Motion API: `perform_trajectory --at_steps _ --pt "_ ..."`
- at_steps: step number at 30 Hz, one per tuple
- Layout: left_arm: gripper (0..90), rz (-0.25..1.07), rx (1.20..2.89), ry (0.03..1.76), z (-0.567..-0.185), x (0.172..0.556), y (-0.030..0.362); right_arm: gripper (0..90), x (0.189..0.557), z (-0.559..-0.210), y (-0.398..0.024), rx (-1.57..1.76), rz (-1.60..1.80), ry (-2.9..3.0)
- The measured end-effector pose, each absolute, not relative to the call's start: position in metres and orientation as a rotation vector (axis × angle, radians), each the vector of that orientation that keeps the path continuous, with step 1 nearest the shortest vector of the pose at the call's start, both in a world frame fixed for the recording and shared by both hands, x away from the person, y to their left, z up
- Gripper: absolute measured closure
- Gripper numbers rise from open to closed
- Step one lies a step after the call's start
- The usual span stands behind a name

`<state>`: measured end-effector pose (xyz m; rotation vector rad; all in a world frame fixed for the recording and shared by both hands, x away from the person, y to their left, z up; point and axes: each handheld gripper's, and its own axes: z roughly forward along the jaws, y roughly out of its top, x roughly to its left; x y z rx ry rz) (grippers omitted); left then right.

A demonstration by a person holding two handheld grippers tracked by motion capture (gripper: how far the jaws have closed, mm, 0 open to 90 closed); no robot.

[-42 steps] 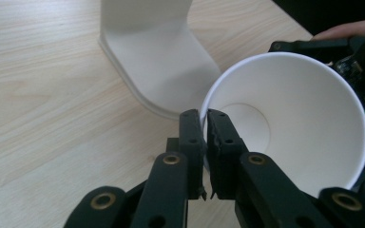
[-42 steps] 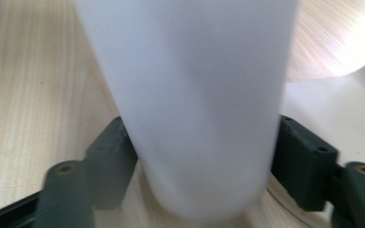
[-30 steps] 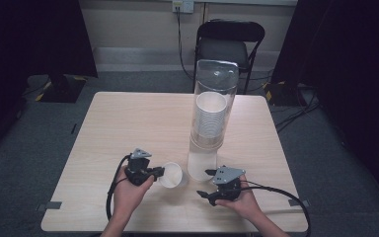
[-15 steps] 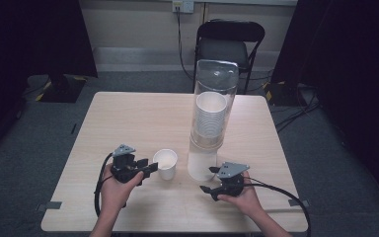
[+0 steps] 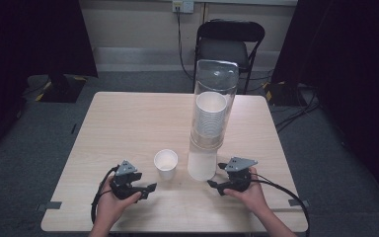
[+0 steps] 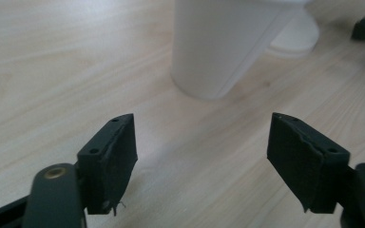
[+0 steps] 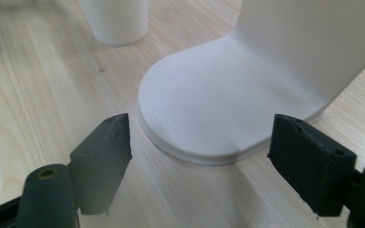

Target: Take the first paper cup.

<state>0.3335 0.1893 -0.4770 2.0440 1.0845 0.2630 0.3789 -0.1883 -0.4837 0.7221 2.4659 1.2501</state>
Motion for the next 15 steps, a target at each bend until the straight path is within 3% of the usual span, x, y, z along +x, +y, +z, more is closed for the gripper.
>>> perform_trajectory --at_steps 15 --pt "16.0 0.332 2.146 0.961 -0.498 0.334 0.186 19.2 0.387 -0.472 -0.205 0.823 1.265 2.398"
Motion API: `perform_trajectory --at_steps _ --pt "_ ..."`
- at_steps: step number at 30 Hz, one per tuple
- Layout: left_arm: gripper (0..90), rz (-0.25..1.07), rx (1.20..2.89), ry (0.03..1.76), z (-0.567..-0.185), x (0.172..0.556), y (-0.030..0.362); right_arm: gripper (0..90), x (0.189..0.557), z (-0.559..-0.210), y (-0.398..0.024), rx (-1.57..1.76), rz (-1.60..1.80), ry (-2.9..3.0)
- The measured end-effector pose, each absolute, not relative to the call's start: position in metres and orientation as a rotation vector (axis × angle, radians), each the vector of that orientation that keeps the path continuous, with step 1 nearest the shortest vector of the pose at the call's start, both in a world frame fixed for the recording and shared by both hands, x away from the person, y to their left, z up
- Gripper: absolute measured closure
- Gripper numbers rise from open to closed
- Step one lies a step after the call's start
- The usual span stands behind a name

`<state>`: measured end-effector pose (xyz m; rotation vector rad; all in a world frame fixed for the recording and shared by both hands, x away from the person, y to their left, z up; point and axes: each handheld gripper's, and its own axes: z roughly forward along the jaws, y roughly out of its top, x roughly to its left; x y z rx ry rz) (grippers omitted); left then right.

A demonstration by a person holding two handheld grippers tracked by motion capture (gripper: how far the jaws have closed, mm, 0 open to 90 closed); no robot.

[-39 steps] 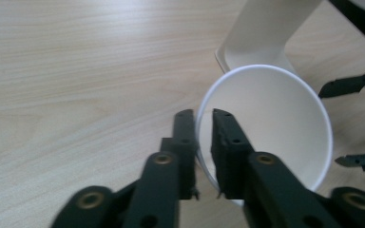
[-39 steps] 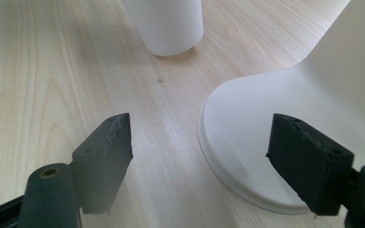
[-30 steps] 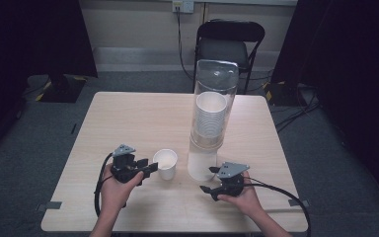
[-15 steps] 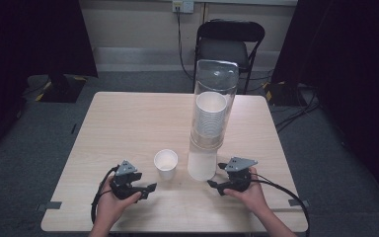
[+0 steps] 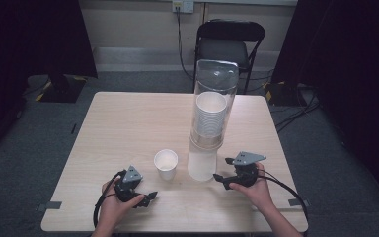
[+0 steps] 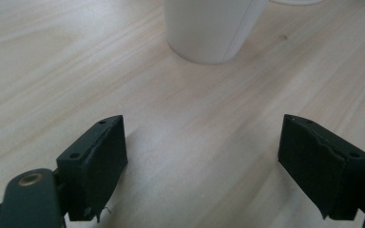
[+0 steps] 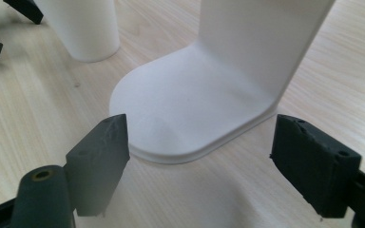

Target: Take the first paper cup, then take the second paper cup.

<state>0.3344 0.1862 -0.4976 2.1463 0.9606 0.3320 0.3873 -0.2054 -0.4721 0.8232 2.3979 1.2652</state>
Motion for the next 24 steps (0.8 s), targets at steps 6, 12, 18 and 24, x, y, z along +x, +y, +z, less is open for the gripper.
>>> perform_trajectory --at_steps 6,12,18,24 --pt "15.4 0.388 2.159 0.910 -0.501 0.333 0.185 19.0 0.389 -0.468 -0.204 0.837 1.286 2.390" --pt "15.3 0.394 2.156 0.913 -0.501 0.333 0.184 19.5 0.392 -0.459 -0.196 0.807 1.296 2.385" --pt "15.3 0.393 2.156 0.913 -0.502 0.333 0.184 19.4 0.397 -0.451 -0.187 0.812 1.342 2.366" --pt "15.2 0.394 2.156 0.913 -0.502 0.333 0.184 18.1 0.402 -0.443 -0.177 0.809 1.379 2.336"
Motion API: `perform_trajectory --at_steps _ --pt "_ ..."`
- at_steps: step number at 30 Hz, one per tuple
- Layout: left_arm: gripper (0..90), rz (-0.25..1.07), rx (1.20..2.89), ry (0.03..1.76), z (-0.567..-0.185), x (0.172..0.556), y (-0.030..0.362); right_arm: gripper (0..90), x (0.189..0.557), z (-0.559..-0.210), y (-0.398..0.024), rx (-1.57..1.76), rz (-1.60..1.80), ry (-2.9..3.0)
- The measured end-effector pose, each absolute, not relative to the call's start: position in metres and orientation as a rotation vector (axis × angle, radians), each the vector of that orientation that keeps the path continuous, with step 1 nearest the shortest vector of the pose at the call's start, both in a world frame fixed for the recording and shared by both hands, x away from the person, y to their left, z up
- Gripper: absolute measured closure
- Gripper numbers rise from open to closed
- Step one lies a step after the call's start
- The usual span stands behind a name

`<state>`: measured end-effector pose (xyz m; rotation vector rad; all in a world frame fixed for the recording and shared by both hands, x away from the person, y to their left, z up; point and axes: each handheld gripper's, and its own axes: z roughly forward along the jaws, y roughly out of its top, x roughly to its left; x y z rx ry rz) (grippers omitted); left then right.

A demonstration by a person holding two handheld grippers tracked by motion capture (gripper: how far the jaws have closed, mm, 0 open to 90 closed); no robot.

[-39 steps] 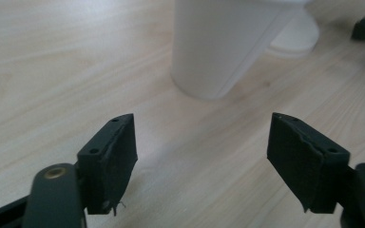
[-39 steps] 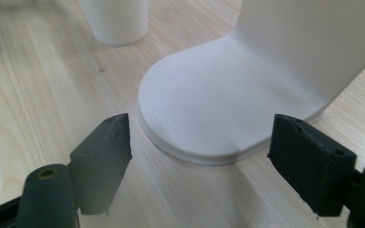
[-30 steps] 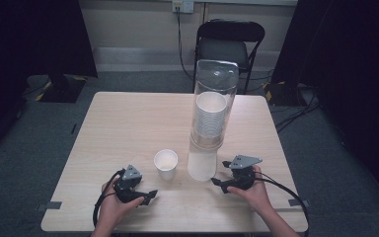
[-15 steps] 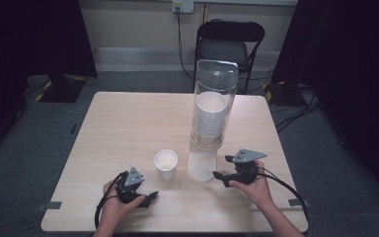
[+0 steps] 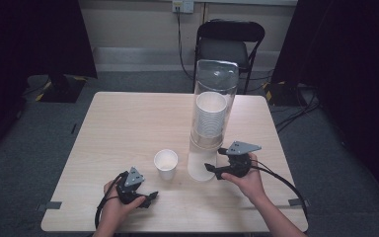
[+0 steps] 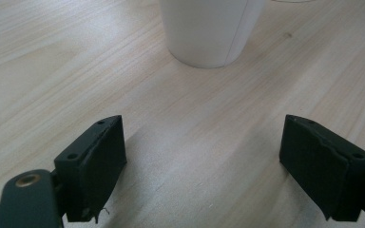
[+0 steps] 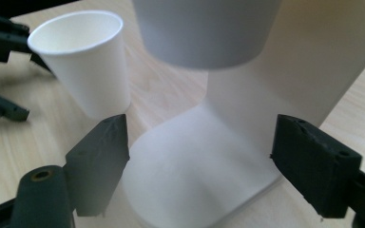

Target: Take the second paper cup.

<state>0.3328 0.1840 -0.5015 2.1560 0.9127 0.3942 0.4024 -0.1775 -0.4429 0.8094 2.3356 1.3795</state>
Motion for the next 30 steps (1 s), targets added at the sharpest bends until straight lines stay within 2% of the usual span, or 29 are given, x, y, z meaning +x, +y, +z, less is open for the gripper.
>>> perform_trajectory --at_steps 13,16,17,30 --pt "15.2 0.401 2.160 0.918 -0.501 0.332 0.184 23.2 0.413 -0.425 -0.164 0.824 1.542 2.195" --pt "15.2 0.401 2.159 0.921 -0.501 0.332 0.183 28.7 0.415 -0.425 -0.161 0.799 1.562 2.175" --pt "15.2 0.402 2.159 0.921 -0.501 0.332 0.183 33.5 0.415 -0.425 -0.160 0.788 1.569 2.180" --pt "15.2 0.402 2.159 0.923 -0.501 0.332 0.183 36.2 0.412 -0.429 -0.156 0.754 1.532 2.163"
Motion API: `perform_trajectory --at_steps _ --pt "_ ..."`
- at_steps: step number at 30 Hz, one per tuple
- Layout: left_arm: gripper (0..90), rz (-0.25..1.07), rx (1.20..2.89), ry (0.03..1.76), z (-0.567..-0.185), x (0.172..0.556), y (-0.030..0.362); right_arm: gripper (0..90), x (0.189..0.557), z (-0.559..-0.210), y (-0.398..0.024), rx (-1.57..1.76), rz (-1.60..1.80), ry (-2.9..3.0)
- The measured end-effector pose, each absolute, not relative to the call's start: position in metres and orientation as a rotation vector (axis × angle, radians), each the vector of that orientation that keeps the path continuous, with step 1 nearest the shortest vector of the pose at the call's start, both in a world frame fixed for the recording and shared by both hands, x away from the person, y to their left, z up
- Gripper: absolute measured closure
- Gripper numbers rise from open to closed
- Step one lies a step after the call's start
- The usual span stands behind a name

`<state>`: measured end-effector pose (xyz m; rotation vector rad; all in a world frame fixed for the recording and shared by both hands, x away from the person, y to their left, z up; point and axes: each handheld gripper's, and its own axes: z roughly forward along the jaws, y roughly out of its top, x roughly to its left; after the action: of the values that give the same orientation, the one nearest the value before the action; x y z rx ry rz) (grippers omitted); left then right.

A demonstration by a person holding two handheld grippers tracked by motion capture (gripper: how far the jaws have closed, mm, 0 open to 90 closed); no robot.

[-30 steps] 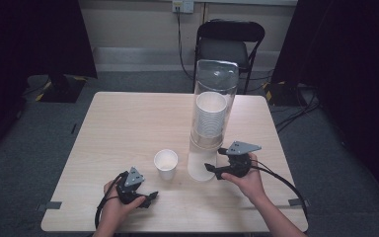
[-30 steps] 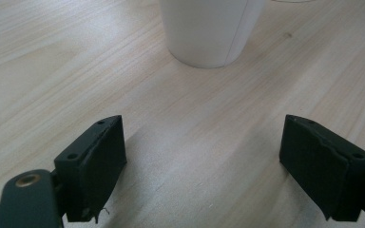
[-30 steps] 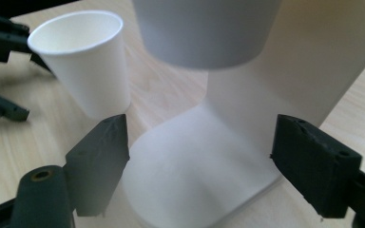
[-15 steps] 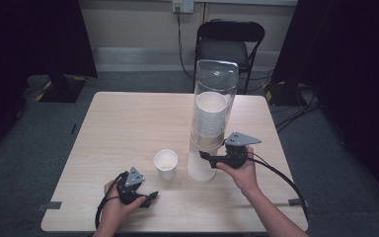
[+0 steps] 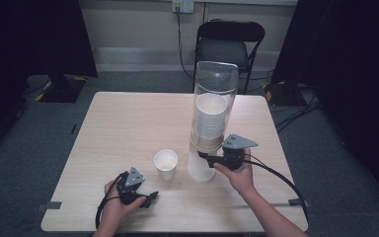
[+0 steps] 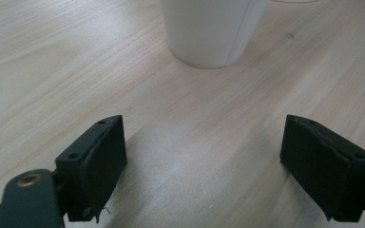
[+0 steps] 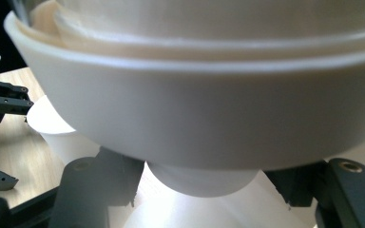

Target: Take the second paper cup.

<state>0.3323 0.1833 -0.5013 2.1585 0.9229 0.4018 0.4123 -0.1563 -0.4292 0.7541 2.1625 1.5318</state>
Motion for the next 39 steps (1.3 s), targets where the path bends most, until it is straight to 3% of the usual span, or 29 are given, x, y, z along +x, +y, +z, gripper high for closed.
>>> perform_trajectory --at_steps 19,23,33,39 --pt "15.2 0.403 2.155 0.928 -0.501 0.332 0.183 36.7 0.414 -0.428 -0.158 0.726 1.492 2.207" --pt "15.2 0.403 2.155 0.929 -0.501 0.332 0.183 36.9 0.413 -0.454 -0.160 0.769 1.409 2.292" --pt "15.1 0.406 2.152 0.932 -0.502 0.332 0.183 36.8 0.409 -0.457 -0.163 0.776 1.458 2.283" --pt "15.2 0.409 2.147 0.943 -0.501 0.331 0.182 31.1 0.408 -0.452 -0.167 0.765 1.478 2.274"
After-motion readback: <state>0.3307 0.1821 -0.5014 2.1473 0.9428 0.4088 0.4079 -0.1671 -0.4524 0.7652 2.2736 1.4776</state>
